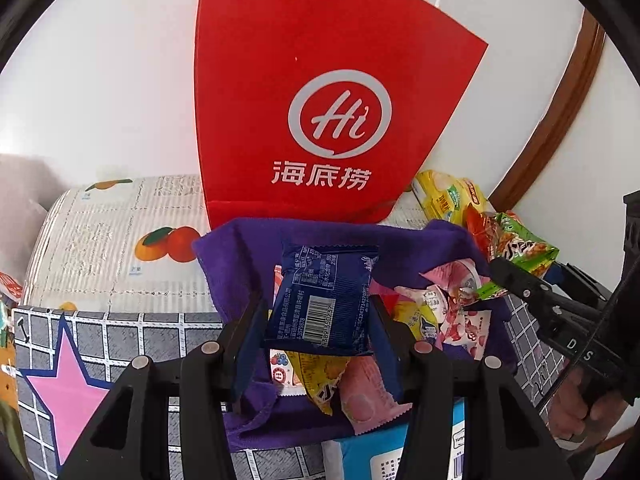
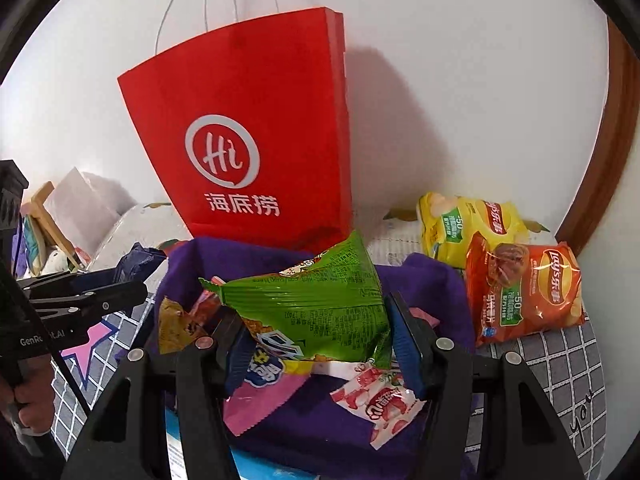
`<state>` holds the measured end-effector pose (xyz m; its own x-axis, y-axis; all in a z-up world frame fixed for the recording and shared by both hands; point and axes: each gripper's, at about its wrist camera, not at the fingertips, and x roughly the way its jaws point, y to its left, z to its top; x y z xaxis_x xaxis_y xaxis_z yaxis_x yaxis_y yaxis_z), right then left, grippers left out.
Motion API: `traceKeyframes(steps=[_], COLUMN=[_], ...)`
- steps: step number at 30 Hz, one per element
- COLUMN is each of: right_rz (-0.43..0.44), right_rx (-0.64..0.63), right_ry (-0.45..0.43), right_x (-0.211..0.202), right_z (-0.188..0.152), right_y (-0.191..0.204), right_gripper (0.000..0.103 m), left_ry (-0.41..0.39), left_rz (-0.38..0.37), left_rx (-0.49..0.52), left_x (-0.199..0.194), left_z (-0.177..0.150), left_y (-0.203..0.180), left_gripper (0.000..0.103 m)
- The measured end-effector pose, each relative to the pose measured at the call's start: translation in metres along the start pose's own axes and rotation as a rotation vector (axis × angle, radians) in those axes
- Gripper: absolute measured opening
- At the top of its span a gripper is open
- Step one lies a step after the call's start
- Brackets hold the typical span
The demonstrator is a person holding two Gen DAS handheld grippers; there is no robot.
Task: Organize snacks
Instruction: 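Lower both held snacks onto the towel and open both tools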
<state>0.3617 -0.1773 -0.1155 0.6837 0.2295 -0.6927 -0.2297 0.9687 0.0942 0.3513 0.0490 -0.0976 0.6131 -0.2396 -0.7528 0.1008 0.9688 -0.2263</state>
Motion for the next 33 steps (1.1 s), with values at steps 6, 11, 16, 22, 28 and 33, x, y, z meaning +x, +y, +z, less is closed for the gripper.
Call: traceKeyframes(steps=[6, 11, 16, 22, 28, 33], right_rz=[-0.005, -0.013, 0.005, -0.017, -0.046, -0.046], right_rx=[-0.001, 0.019, 0.015, 0.002, -0.038, -0.067], right_ry=[0.021, 0.054, 0.100, 0.202, 0.262, 0.276], right_x=[0.004, 0.012, 0.023, 0.044, 0.057, 0.060], right_z=[-0.001, -0.003, -0.006, -0.014, -0.023, -0.027], right_y=[-0.008, -0.016, -0.016, -0.014, -0.008, -0.002], right_gripper=[0.060, 0.060, 0.060, 0.060, 0.060, 0.061], left_ry=[-0.004, -0.005, -0.002, 0.003, 0.002, 0.003], left_rz=[0.018, 0.034, 0.022, -0.019, -0.060, -0.109], left_rx=[-0.010, -0.042, -0.045, -0.027, 0.010, 0.020], left_x=[0.001, 0.002, 0.002, 0.004, 0.006, 0.013], left_z=[0.002, 0.004, 0.004, 0.002, -0.001, -0.003], left_y=[0.008, 0.022, 0.023, 0.011, -0.007, -0.019], left_gripper=[0.048, 0.048, 0.048, 0.048, 0.048, 0.048])
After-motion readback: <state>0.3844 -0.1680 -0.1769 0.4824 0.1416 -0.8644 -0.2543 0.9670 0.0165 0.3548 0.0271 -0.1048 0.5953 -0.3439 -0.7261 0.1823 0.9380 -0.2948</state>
